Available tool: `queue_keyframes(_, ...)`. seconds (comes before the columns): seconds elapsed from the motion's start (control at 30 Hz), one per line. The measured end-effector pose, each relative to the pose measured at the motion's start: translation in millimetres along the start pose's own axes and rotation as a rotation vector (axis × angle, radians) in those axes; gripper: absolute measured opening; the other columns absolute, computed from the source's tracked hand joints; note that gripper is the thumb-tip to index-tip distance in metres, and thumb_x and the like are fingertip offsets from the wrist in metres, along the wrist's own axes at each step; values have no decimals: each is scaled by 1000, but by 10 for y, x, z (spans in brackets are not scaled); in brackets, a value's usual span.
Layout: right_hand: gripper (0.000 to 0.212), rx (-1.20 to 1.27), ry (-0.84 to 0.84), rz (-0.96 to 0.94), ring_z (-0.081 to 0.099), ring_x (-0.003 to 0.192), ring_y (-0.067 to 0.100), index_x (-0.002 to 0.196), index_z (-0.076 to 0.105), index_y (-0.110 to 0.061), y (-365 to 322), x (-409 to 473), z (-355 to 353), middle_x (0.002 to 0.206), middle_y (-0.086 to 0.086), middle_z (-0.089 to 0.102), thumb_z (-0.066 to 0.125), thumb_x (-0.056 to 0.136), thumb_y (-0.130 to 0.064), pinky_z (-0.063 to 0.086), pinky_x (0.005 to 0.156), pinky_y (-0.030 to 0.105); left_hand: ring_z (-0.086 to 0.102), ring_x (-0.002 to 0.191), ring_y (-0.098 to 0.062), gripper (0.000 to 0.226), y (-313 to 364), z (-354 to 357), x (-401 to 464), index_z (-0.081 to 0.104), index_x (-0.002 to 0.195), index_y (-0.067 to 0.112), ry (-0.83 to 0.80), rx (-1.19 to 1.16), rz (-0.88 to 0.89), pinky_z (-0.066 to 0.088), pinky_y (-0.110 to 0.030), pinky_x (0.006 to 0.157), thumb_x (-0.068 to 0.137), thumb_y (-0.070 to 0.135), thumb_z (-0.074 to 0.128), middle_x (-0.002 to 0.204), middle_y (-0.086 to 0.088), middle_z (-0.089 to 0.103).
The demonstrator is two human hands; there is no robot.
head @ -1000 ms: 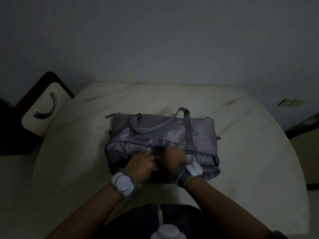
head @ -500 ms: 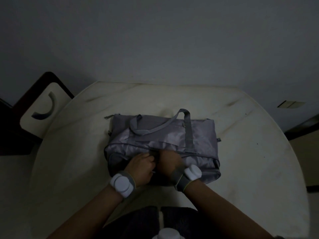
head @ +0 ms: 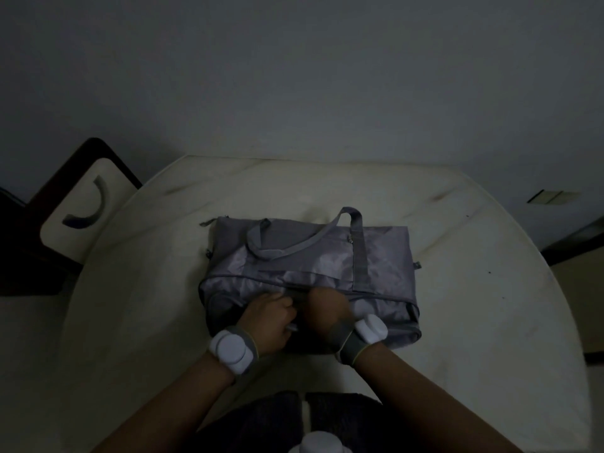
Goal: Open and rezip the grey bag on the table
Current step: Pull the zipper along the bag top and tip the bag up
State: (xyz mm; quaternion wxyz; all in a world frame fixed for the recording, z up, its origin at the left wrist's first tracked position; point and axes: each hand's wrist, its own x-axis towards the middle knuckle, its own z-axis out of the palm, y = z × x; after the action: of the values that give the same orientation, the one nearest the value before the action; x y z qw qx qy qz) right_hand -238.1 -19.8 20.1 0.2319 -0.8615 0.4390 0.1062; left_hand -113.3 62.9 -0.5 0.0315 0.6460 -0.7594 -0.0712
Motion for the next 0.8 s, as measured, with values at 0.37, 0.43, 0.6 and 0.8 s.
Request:
queue_keyframes(0.37,25,51,128,135,66,93,32,98,65,-3,301,-68,-253,101,18,69,54,88,-24,49,72,32,64,91,-24,44,-67,-141,125,64,99,23,-39,-108,-287,53,-33,73,82,57,41,105,-3,68)
queue_keyframes(0.43,24,87,138,165,67,90,33,95,64,-3,374,-85,-283,99,18,69,56,88,-24,48,71,31,64,94,-26,42,-86,-136,151,64,100,20,-65,-102,-313,53,-34,74,82,53,45,109,-4,67)
queue_keyframes(0.6,21,156,172,154,65,85,34,91,65,-3,383,-111,-367,93,19,69,56,89,-22,40,64,28,60,100,-26,36,-7,-250,213,62,104,18,17,-262,-261,49,-34,80,82,47,60,113,-3,61)
queue_keyframes(0.8,33,222,261,152,45,58,22,57,41,-12,266,-163,-472,70,15,58,57,84,-20,33,54,26,59,86,-34,9,152,-399,494,65,74,3,-23,-313,-138,49,-35,68,73,12,63,87,-16,65)
